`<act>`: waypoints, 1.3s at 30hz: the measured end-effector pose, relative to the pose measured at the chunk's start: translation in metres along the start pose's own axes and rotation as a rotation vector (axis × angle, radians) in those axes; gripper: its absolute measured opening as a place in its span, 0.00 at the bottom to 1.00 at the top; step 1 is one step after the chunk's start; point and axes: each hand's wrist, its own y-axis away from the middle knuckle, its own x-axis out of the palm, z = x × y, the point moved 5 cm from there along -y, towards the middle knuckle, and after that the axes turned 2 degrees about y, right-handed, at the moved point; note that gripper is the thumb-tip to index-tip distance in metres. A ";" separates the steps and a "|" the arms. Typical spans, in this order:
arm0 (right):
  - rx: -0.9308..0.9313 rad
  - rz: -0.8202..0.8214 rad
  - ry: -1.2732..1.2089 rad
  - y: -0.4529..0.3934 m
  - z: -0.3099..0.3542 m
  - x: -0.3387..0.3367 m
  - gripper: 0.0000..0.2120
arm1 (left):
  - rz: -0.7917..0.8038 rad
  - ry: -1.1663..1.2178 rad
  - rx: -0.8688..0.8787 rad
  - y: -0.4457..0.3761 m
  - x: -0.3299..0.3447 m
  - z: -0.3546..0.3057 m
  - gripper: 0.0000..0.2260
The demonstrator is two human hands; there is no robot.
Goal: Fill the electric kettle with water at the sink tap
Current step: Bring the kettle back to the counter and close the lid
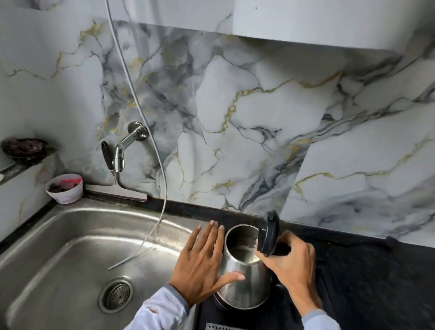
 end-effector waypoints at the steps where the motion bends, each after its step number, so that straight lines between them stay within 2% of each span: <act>1: -0.007 0.002 0.002 0.005 -0.005 0.006 0.25 | 0.015 0.008 -0.021 0.005 0.001 0.002 0.48; 4: 0.013 -0.027 -0.091 -0.002 0.001 0.008 0.24 | 0.011 0.019 -0.074 0.001 -0.002 0.008 0.48; 5: -0.016 0.018 -0.132 -0.012 0.005 0.017 0.23 | -0.035 -0.002 -0.111 0.000 -0.004 0.013 0.48; 9: -0.066 0.062 -0.185 -0.018 0.027 0.038 0.22 | -0.051 -0.026 -0.133 0.007 -0.009 0.034 0.47; 14: -0.114 0.128 -0.115 -0.023 0.030 0.037 0.29 | -0.059 -0.003 -0.143 0.010 -0.006 0.039 0.46; 16: -0.143 0.146 -0.113 -0.023 0.028 0.030 0.37 | -0.068 0.000 -0.132 0.007 -0.005 0.033 0.46; 19: -0.187 0.271 -0.098 -0.023 0.031 0.025 0.44 | -0.078 0.041 -0.145 0.009 -0.006 0.030 0.46; 24: -0.262 0.552 -0.049 -0.017 0.032 0.015 0.42 | -0.088 0.161 -0.143 0.012 -0.013 0.032 0.49; 26: -0.234 0.615 0.003 -0.010 0.031 0.011 0.35 | -0.154 0.277 -0.137 0.012 -0.022 0.029 0.45; 29: -0.283 0.586 0.172 -0.007 0.041 0.009 0.30 | -0.225 0.358 -0.103 0.005 -0.036 0.022 0.36; 31: -0.338 0.556 0.320 -0.004 0.051 0.011 0.29 | -0.195 0.258 -0.054 -0.002 -0.040 0.017 0.33; 34: -0.336 0.566 0.400 -0.004 0.058 0.013 0.29 | -0.113 0.079 -0.008 -0.007 -0.038 0.016 0.32; 39: -0.354 0.584 0.499 -0.002 0.064 0.014 0.29 | -0.109 0.107 -0.004 -0.005 -0.032 0.018 0.33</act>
